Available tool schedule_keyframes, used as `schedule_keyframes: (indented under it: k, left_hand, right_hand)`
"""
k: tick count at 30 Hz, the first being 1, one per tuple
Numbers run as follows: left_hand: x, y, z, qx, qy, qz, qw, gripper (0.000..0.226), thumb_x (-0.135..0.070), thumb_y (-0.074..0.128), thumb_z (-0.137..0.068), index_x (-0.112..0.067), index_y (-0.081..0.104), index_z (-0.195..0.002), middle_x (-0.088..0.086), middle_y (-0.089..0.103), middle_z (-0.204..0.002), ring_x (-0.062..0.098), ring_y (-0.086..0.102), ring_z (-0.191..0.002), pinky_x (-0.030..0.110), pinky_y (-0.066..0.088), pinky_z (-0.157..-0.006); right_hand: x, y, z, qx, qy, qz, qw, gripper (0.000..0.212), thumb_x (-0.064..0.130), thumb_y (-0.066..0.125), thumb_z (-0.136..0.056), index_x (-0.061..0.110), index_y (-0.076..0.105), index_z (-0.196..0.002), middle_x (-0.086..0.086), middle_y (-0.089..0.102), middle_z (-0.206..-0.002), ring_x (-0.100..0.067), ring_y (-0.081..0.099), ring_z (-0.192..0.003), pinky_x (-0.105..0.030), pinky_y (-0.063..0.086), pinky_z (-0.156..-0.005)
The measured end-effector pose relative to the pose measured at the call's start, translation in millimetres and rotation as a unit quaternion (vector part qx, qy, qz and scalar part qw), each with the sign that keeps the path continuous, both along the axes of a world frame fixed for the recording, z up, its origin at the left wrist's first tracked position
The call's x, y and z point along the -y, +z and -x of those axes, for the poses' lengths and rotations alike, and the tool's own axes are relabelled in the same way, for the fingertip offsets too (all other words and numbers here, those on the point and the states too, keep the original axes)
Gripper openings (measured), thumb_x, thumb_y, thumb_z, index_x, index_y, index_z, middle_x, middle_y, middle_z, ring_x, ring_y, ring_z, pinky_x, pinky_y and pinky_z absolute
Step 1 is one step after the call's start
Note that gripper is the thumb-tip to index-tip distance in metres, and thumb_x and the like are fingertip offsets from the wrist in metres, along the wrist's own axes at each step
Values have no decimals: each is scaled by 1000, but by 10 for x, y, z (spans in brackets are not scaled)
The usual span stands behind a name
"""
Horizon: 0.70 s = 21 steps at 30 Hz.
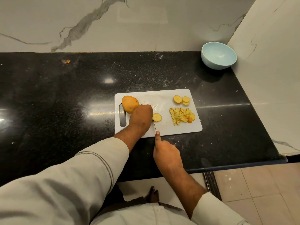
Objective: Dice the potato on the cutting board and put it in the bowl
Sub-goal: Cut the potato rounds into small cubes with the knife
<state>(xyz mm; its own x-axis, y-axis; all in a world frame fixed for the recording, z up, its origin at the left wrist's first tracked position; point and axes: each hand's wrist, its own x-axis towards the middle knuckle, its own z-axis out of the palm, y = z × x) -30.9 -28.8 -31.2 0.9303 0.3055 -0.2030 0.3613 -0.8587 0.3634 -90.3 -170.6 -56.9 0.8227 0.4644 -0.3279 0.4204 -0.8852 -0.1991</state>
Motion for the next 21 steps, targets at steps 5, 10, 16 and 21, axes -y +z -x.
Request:
schedule_keyframes:
  k: [5, 10, 16, 21]
  left_hand:
    - [-43, -32, 20, 0, 6, 40, 999, 11, -5, 61, -87, -4, 68, -95, 13, 68, -96, 28, 64, -91, 40, 53, -82]
    - [-42, -18, -112, -17, -42, 9, 999, 43, -30, 75, -80, -12, 62, -117, 7, 60, -113, 26, 59, -104, 32, 45, -73]
    - [78, -135, -195, 21, -160, -80, 984, 44, -44, 59, -91, -15, 51, -124, 9, 48, -119, 26, 48, -105, 32, 38, -72]
    - [110, -314, -54, 92, -172, -137, 971, 26, -35, 45, -99, -16, 46, -116, 9, 48, -114, 24, 48, -92, 29, 31, -65]
  right_hand:
    - [313, 60, 78, -2, -27, -57, 998, 57, 27, 34, -102, 24, 9, -153, 1, 53, -85, -14, 58, -75, -32, 51, -67]
    - [569, 111, 85, 23, -62, -86, 994, 54, 27, 35, -103, 24, 16, -153, 2, 51, -79, -12, 55, -69, -29, 53, -67]
    - [564, 175, 23, 34, -77, -104, 991, 54, 25, 38, -102, 23, 18, -153, 0, 55, -80, -11, 55, -69, -27, 53, -67]
    - [508, 181, 4, 48, -72, -115, 990, 53, 26, 39, -102, 24, 20, -152, 2, 54, -78, -10, 53, -67, -24, 52, -64]
